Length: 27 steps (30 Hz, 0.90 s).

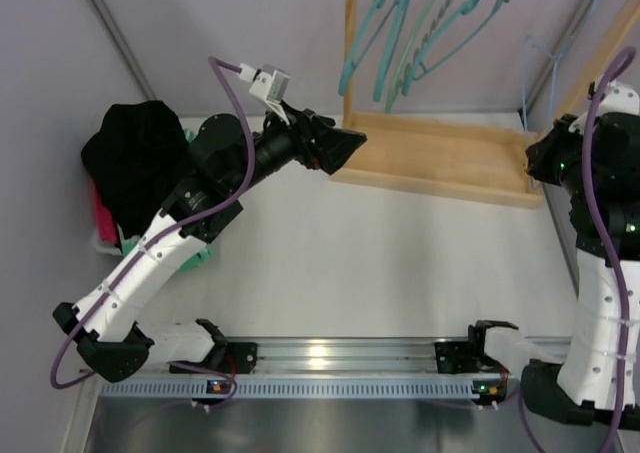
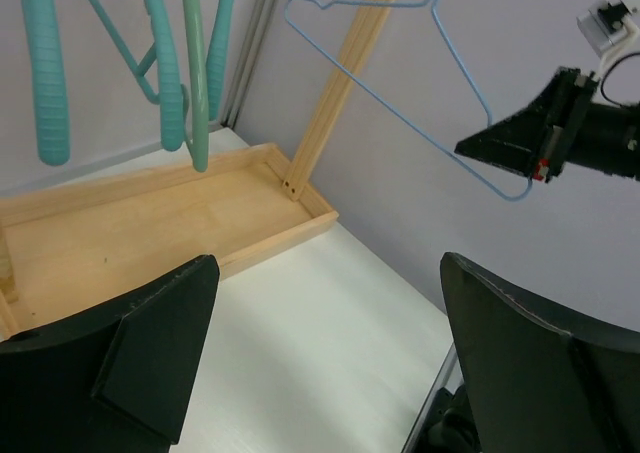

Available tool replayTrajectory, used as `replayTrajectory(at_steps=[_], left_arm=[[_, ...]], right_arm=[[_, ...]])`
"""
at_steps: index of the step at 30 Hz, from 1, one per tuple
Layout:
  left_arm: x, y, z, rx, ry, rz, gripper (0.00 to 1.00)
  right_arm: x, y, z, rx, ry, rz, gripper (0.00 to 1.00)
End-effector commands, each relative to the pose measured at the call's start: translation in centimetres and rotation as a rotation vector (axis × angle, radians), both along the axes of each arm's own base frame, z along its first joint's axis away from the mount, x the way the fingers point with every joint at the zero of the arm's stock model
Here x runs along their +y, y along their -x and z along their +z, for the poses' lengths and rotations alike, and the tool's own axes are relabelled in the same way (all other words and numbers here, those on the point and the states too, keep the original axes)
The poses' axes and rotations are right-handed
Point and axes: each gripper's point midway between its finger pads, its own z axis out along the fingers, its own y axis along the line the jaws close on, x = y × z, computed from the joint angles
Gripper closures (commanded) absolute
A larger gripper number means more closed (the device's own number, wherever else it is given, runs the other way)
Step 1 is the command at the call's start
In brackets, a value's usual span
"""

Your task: Remove the trousers from the hanger

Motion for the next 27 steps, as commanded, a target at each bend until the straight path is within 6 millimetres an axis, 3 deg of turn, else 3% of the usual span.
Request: replayTrajectory(at_steps=[1,3,7,13,17,23,27], left_arm=[[1.3,0.8,-0.2,-0.033,-0.024,0.005,0.01],[2.2,1.0,0.2,-0.051,-0.019,0.025,0.01],[3.2,1.2,-0.3,-0.050,-0.020,0.054,0.01],[4.3,1.8,0.0,-0.085,-0.006,0.074,0.01],[4.5,1.6,0.0,-0.096,0.003,0.083,0.01],[4.6,1.4,-0.1,-0.092,0.008,0.094,0.02],[4.8,1.2,-0.8,-0.086,-0.013,0.108,0.01]], right_arm=[[0.8,-1.6,2.6,-0.055,0.081,0.106,1.00],[1.1,-3.0,2.5,-0.044,0.111,0.165,1.00],[0.1,-4.8,4.4,-0.094,0.140,0.177,1.00],[-3.6,-7.1,6.5,-0.125,0.117,0.165,1.00],[-6.7,-8.8,5.9,-0.097,0.114,0.131,1.00],[-8.1,-11.5,4.3,-0.062,0.068,0.167,1.00],[-9.4,-12.8,1.9,-0.006,0.023,0.162,1.00]])
